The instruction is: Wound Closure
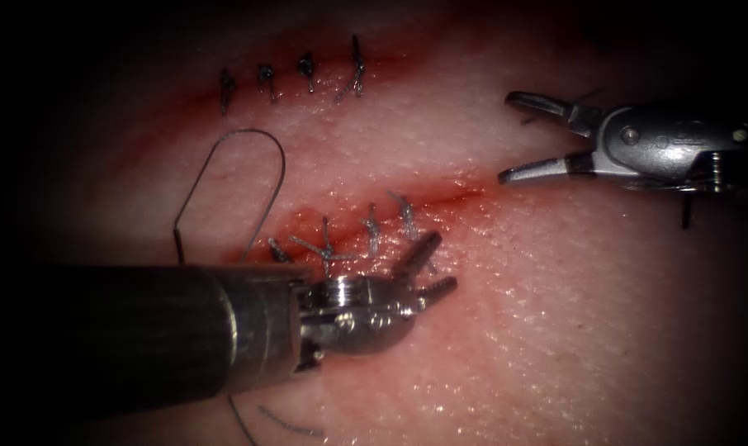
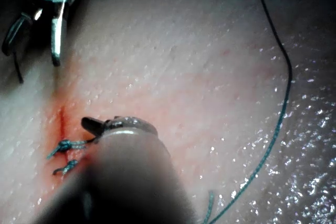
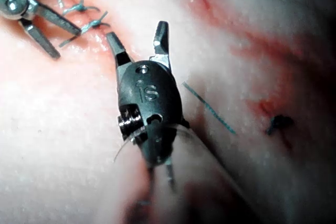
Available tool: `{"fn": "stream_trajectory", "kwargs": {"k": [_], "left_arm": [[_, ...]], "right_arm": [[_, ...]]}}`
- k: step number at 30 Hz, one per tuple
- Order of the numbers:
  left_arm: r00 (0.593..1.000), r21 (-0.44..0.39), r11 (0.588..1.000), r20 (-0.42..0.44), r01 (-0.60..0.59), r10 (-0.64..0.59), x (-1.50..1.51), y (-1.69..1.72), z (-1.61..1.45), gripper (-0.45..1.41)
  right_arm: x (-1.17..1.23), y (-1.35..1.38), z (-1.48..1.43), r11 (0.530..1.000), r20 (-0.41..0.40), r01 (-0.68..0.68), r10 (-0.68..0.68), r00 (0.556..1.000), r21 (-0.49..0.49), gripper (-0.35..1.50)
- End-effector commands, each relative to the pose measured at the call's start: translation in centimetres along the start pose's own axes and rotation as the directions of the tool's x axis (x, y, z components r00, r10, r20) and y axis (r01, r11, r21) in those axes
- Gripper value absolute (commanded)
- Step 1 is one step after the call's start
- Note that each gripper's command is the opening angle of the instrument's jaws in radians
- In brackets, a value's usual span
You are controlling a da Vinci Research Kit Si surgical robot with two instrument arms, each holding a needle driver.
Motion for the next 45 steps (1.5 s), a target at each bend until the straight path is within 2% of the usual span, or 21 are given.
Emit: {"fn": "stream_trajectory", "kwargs": {"k": [1,5,19,21,23,27,30,33,38,41,45], "left_arm": [[1.000,-0.003,1.000,-0.001,0.002,-0.002,0.00,0.06,0.06,0.41],[1.000,-0.004,1.000,-0.002,0.001,-0.001,-0.03,0.03,0.06,0.39],[1.000,-0.012,1.000,0.011,-0.023,0.023,-0.05,0.09,0.07,0.12],[1.000,-0.018,1.000,0.016,-0.026,0.026,-0.06,0.10,0.07,-0.08],[0.999,-0.029,0.999,0.021,-0.029,0.030,-0.07,0.11,0.06,-0.45],[0.998,-0.086,0.995,0.050,-0.044,0.048,-0.10,0.06,0.01,-0.45],[0.998,-0.097,0.995,0.047,-0.035,0.040,-0.12,-0.04,-0.03,-0.45],[0.999,-0.099,0.995,0.043,-0.029,0.034,-0.13,-0.13,-0.08,-0.45],[0.999,-0.097,0.995,0.038,-0.025,0.029,-0.13,-0.18,-0.13,-0.45],[0.999,-0.096,0.995,0.036,-0.023,0.027,-0.12,-0.20,-0.13,-0.45],[1.000,-0.084,0.996,0.027,-0.011,0.014,-0.11,-0.23,-0.14,-0.45]], "right_arm": [[-0.03,-0.05,0.09,1.000,-0.002,0.000,0.000,1.000,0.002,0.93],[-0.03,-0.06,0.10,1.000,-0.002,0.001,-0.001,1.000,0.000,0.93],[-0.03,-0.08,0.12,1.000,-0.003,0.007,-0.007,1.000,-0.001,0.93],[-0.03,-0.08,0.12,1.000,-0.003,0.007,-0.007,1.000,-0.001,0.91],[-0.03,-0.08,0.12,1.000,-0.003,0.007,-0.007,1.000,-0.001,0.91],[-0.04,-0.09,0.11,1.000,-0.004,0.008,-0.008,1.000,0.001,0.84],[-0.06,-0.11,0.12,1.000,-0.012,0.015,-0.014,1.000,0.016,0.59],[-0.11,-0.15,0.15,0.998,-0.042,0.029,-0.026,0.999,0.064,0.53],[-0.16,-0.25,0.30,0.984,-0.110,0.112,-0.098,0.989,0.136,0.54],[-0.20,-0.35,0.44,0.970,-0.154,0.176,-0.151,0.976,0.166,0.69],[-0.27,-0.51,0.65,0.955,-0.204,0.229,-0.190,0.960,0.186,0.78]]}}
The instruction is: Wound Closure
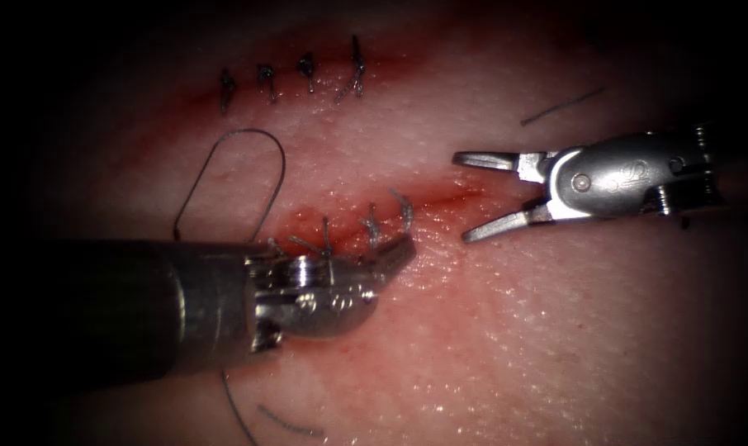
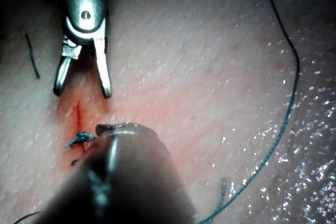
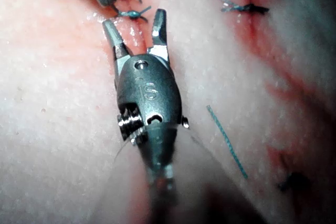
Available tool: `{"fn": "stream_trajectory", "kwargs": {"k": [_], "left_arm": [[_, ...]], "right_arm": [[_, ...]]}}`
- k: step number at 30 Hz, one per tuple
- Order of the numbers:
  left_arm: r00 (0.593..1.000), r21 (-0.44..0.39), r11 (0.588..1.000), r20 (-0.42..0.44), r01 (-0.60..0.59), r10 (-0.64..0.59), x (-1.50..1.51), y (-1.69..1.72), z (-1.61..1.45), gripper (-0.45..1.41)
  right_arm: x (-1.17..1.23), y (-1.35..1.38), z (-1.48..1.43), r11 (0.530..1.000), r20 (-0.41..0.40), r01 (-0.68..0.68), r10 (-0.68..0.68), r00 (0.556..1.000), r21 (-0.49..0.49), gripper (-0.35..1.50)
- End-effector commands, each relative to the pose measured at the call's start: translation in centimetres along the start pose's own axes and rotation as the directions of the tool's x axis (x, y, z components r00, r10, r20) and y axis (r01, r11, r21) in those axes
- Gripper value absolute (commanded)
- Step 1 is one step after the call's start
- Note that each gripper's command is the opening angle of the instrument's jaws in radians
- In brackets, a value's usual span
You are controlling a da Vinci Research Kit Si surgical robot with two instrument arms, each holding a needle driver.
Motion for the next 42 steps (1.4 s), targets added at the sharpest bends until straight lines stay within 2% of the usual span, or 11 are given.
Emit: {"fn": "stream_trajectory", "kwargs": {"k": [1,9,18,25,42], "left_arm": [[1.000,0.001,1.000,-0.002,-0.004,0.004,0.01,0.06,0.06,-0.45],[1.000,0.003,1.000,-0.008,-0.003,0.003,0.05,0.04,0.01,-0.45],[1.000,0.006,1.000,-0.005,-0.002,0.002,0.07,0.08,0.01,-0.45],[1.000,0.011,1.000,0.001,0.002,-0.002,0.11,0.11,0.03,-0.45],[1.000,0.013,1.000,-0.001,-0.004,0.004,0.14,0.17,0.07,-0.45]], "right_arm": [[-0.06,-0.10,0.21,1.000,-0.017,0.019,-0.019,1.000,0.010,0.83],[-0.15,-0.27,0.57,0.989,-0.021,0.149,-0.149,0.989,-0.003,0.93],[-0.19,-0.26,0.60,0.979,-0.034,0.193,-0.195,0.980,-0.065,0.95],[-0.20,-0.33,0.74,0.972,-0.046,0.216,-0.221,0.974,-0.094,0.96],[-0.18,-0.52,0.96,0.971,-0.078,0.231,-0.236,0.969,-0.068,0.95]]}}
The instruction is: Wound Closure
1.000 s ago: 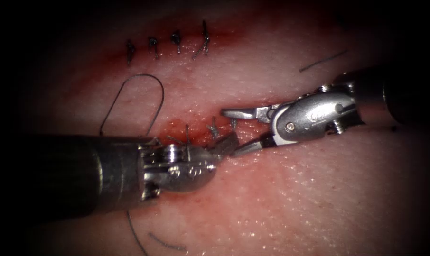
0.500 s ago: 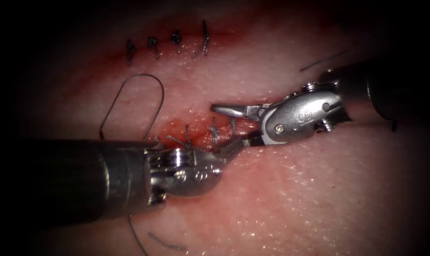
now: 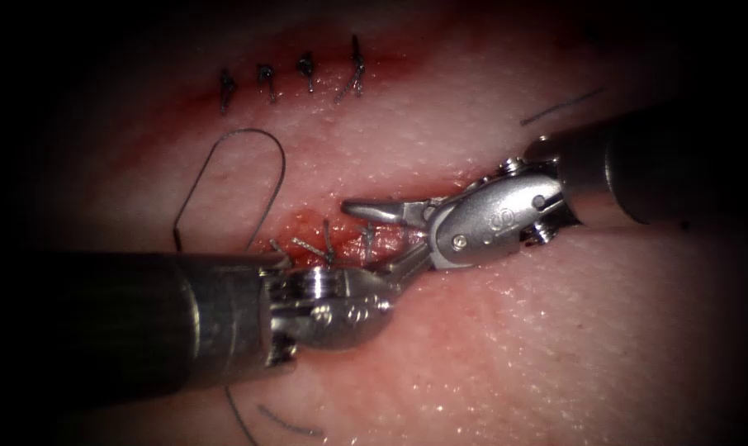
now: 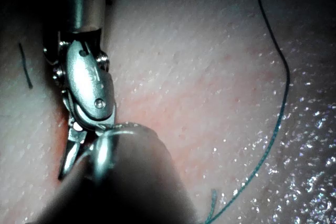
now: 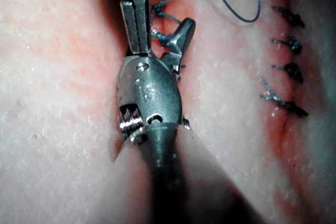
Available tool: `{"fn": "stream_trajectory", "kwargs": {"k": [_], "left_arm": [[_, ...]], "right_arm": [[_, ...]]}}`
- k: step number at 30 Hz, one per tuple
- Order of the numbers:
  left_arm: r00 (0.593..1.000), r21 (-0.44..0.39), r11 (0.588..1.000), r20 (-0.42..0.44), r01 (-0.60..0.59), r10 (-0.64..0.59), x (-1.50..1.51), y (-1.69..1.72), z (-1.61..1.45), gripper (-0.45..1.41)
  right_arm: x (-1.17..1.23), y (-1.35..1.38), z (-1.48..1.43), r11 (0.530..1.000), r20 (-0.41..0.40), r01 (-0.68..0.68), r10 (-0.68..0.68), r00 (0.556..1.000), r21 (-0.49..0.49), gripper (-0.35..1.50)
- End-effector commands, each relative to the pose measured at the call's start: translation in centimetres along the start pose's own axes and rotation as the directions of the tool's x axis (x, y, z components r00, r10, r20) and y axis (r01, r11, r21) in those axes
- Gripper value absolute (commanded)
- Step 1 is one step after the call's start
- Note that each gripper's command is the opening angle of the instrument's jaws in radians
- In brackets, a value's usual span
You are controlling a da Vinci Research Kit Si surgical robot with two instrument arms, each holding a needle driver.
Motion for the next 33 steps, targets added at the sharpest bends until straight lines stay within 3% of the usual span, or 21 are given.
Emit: {"fn": "stream_trajectory", "kwargs": {"k": [1,10,13,14,15,17,21,26,27,28,29,31,33], "left_arm": [[1.000,-0.002,1.000,-0.002,0.000,0.000,0.01,0.08,0.06,-0.45],[1.000,-0.001,1.000,-0.004,-0.006,0.006,0.03,0.11,0.09,-0.45],[1.000,-0.001,1.000,-0.004,-0.006,0.006,0.03,0.11,0.09,-0.45],[1.000,-0.001,1.000,-0.004,-0.006,0.006,0.03,0.11,0.09,-0.45],[1.000,-0.001,1.000,-0.004,-0.006,0.006,0.03,0.11,0.09,-0.45],[1.000,-0.001,1.000,-0.004,-0.006,0.006,0.03,0.11,0.09,-0.45],[1.000,-0.001,1.000,-0.004,-0.006,0.006,0.03,0.11,0.09,-0.45],[1.000,-0.002,1.000,-0.006,-0.006,0.006,0.03,0.12,0.08,-0.45],[1.000,-0.003,1.000,-0.007,-0.006,0.006,0.03,0.12,0.08,-0.45],[1.000,-0.003,1.000,-0.007,-0.007,0.007,0.03,0.12,0.08,-0.45],[1.000,-0.003,1.000,-0.007,-0.007,0.007,0.03,0.12,0.07,-0.45],[1.000,-0.005,1.000,-0.008,-0.008,0.008,0.03,0.13,0.05,-0.45],[1.000,-0.008,1.000,-0.011,-0.009,0.009,0.03,0.15,0.01,-0.45]], "right_arm": [[-0.02,-0.06,0.09,1.000,-0.005,0.000,0.000,1.000,0.003,0.95],[0.00,-0.12,0.15,1.000,-0.029,0.008,-0.007,1.000,0.025,0.83],[-0.01,-0.13,0.16,1.000,-0.032,0.011,-0.010,0.999,0.028,0.66],[-0.01,-0.13,0.16,1.000,-0.035,0.012,-0.011,0.999,0.026,0.56],[-0.01,-0.14,0.16,0.999,-0.031,0.018,-0.017,0.999,0.031,0.31],[-0.02,-0.15,0.16,0.998,-0.010,0.013,-0.013,1.000,0.056,-0.35],[-0.04,-0.19,0.15,0.998,0.040,0.027,-0.030,0.999,0.061,-0.35],[-0.03,-0.17,0.15,0.998,0.044,0.031,-0.034,0.998,0.057,-0.35],[-0.03,-0.16,0.15,0.998,0.052,0.030,-0.033,0.998,0.054,-0.08],[-0.03,-0.14,0.14,0.998,0.055,0.035,-0.038,0.998,0.043,0.61],[-0.03,-0.13,0.14,0.999,0.058,0.029,-0.031,0.998,0.032,0.94],[-0.03,-0.10,0.12,1.000,0.055,0.021,-0.022,0.998,0.011,1.25],[-0.03,-0.08,0.08,1.000,0.051,0.020,-0.020,0.998,0.011,1.33]]}}
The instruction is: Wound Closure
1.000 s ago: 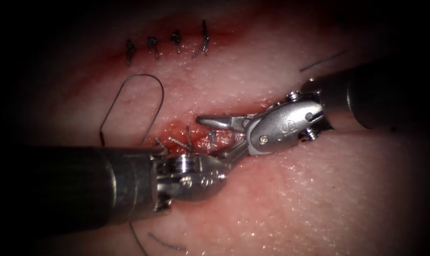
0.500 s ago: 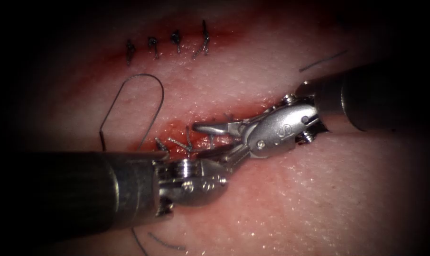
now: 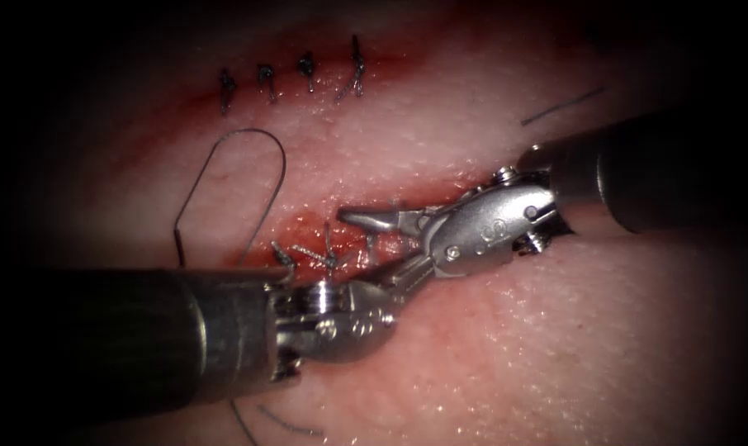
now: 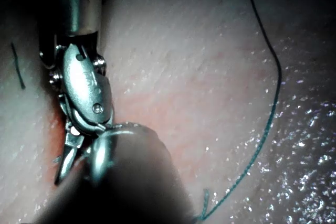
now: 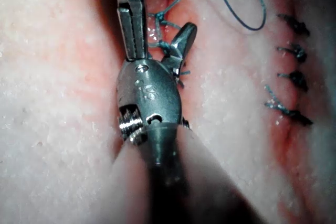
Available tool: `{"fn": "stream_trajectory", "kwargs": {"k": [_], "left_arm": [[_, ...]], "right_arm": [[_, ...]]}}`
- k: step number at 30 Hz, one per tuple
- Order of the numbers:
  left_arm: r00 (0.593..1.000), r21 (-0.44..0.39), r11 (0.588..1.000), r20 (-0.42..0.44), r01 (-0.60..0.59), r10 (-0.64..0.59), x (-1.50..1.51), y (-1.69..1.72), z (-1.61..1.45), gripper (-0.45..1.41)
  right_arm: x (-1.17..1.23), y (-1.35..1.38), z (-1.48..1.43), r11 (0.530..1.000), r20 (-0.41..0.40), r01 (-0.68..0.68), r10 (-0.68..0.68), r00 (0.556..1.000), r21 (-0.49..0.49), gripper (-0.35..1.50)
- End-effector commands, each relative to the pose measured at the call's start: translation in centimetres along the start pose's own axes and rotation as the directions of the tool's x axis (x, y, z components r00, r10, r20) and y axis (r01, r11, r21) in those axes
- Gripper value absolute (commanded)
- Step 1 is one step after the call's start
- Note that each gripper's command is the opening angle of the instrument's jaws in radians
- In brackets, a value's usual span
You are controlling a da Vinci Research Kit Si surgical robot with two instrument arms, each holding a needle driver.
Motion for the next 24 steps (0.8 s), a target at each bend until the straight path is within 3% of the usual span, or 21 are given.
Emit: {"fn": "stream_trajectory", "kwargs": {"k": [1,12,24], "left_arm": [[1.000,-0.004,1.000,-0.003,-0.001,0.001,0.01,0.09,0.01,-0.45],[0.999,-0.050,0.999,-0.037,-0.008,0.006,-0.04,0.24,-0.56,-0.45],[0.985,0.023,0.995,-0.146,0.094,-0.090,-0.06,-0.19,-1.93,-0.45]], "right_arm": [[-0.03,-0.03,0.03,1.000,-0.005,-0.008,0.008,1.000,0.003,1.35],[0.06,0.33,-0.33,0.999,-0.018,-0.035,0.035,0.999,0.002,1.41],[0.04,0.46,-0.51,0.999,-0.011,-0.040,0.040,0.999,-0.003,1.43]]}}
